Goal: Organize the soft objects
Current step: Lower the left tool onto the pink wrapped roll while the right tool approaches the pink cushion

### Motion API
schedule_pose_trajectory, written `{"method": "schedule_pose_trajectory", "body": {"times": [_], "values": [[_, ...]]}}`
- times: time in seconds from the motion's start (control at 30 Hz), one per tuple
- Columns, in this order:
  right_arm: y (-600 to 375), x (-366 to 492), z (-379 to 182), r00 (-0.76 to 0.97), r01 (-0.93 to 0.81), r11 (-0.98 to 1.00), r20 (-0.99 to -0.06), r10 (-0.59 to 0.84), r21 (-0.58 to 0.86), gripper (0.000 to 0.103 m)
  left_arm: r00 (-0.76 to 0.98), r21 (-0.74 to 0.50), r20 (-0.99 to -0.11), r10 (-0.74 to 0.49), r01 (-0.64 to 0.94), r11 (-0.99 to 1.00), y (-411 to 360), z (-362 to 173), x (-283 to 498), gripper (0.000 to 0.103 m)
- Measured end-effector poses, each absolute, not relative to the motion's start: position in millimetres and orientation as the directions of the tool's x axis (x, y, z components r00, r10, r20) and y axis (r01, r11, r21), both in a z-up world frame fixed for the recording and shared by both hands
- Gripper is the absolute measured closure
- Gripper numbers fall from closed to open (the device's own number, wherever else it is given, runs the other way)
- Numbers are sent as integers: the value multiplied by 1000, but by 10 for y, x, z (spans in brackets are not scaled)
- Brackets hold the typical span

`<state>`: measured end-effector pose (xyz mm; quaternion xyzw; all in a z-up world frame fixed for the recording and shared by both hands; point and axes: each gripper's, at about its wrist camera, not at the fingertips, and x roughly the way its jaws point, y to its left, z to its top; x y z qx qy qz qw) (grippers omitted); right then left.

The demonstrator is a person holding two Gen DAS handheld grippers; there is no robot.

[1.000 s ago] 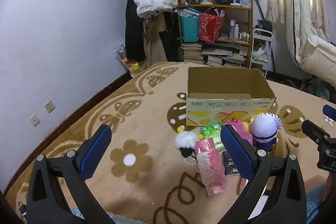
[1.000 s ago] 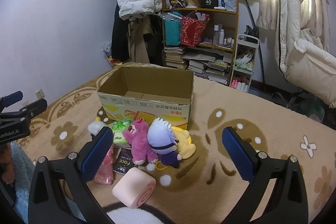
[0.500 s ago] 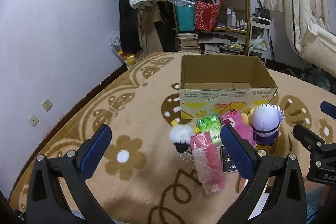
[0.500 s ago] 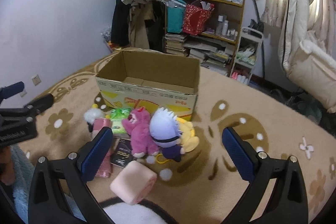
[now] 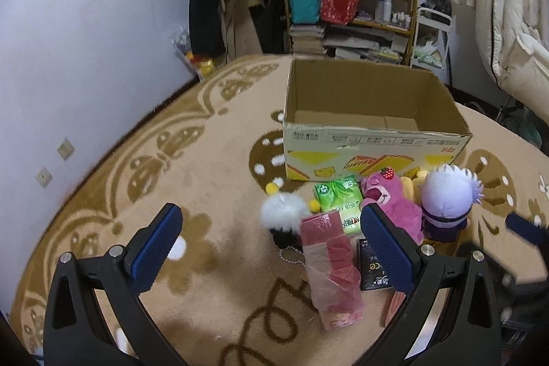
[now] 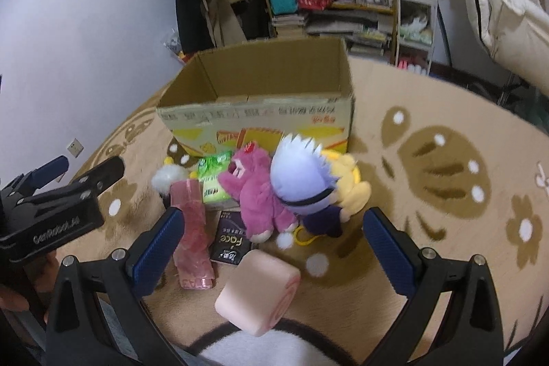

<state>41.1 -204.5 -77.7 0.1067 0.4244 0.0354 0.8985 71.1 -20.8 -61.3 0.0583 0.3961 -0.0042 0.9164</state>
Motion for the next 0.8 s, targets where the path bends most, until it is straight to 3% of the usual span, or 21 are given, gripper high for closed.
{"method": "schedule_pose_trajectory", "body": {"times": [0.27, 0.5, 0.8], "values": [[-1850, 507, -1086, 546, 36, 977, -823, 155, 208, 1, 602, 37, -798, 26, 6, 999, -178, -938, 1006, 0], [-1765, 537, -1378, 469, 80, 966, -865, 180, 245, 12, 533, 10, -846, 19, -20, 1000, -206, -1212, 1164, 0], [-1755, 529, -1487, 420, 82, 966, -888, 190, 245, 18, 441, -35, -897, -15, -39, 999, -141, -1412, 1228, 4]]}}
